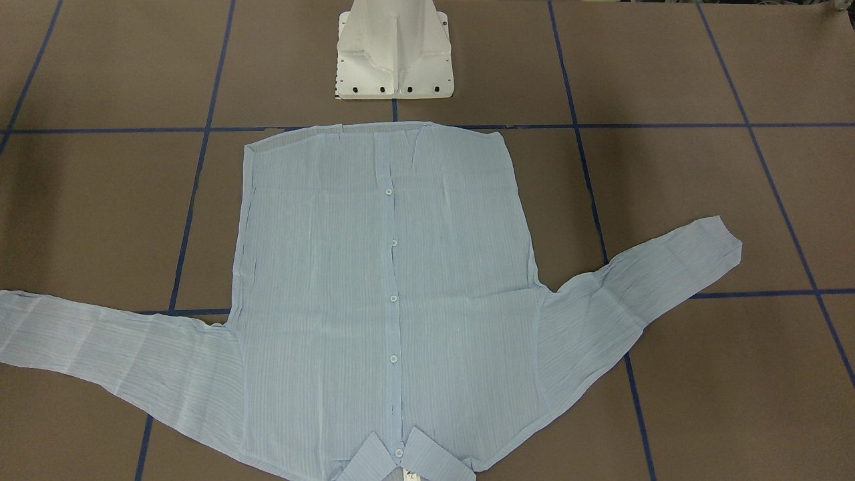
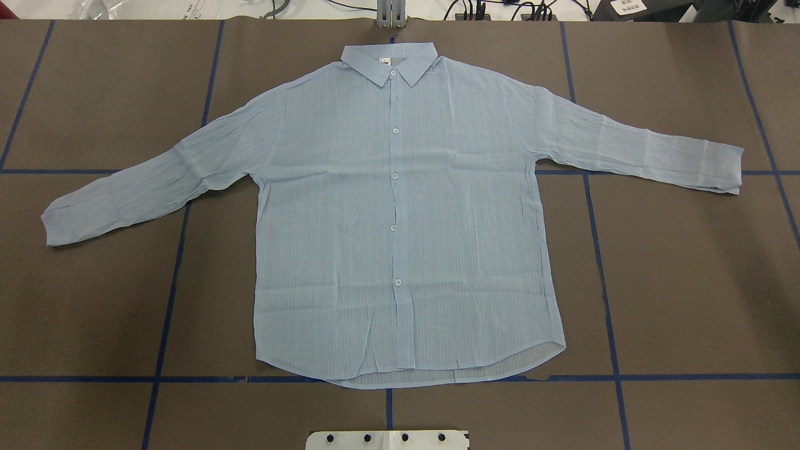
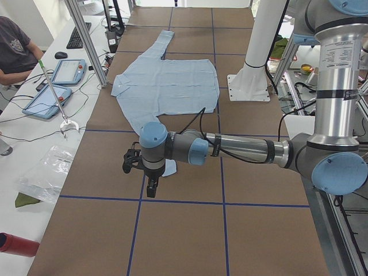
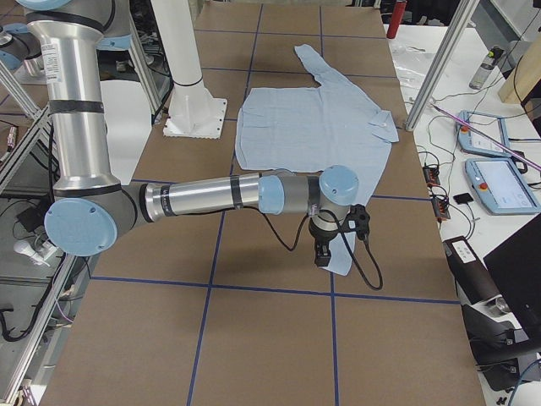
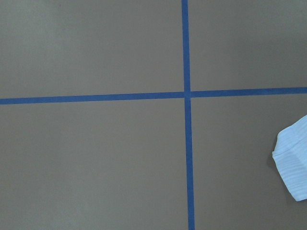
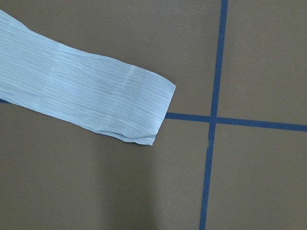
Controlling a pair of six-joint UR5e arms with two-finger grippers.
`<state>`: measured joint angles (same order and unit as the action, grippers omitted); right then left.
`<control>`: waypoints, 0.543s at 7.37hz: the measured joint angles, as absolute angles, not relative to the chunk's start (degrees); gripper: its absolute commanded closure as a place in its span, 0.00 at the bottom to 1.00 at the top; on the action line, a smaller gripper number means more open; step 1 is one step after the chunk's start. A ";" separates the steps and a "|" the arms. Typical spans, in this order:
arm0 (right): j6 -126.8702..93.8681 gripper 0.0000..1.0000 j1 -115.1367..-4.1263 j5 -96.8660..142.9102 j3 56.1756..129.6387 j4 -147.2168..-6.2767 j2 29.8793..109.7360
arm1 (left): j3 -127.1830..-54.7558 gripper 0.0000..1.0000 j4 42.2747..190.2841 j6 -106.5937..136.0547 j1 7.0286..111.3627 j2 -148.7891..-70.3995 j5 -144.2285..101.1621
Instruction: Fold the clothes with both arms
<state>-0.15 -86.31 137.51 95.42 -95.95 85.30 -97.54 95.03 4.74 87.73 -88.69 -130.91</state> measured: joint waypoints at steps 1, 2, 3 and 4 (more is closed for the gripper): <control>-0.92 0.00 -85.98 137.96 94.09 -93.31 84.83 | -97.74 0.00 96.25 4.82 87.42 -89.38 -130.94; -2.39 0.00 -85.47 138.15 91.69 -88.80 84.63 | -97.66 0.00 98.58 4.84 86.99 -89.81 -131.00; -5.86 0.00 -84.16 138.11 88.44 -82.01 84.51 | -97.58 0.00 101.25 4.87 86.78 -89.71 -131.05; -11.51 0.00 -81.77 137.59 85.31 -74.30 84.41 | -97.60 0.00 103.08 5.01 86.71 -89.66 -131.08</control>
<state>-11.51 -81.77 137.59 85.31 -74.30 84.41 -97.60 103.08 5.01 86.71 -89.66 -131.08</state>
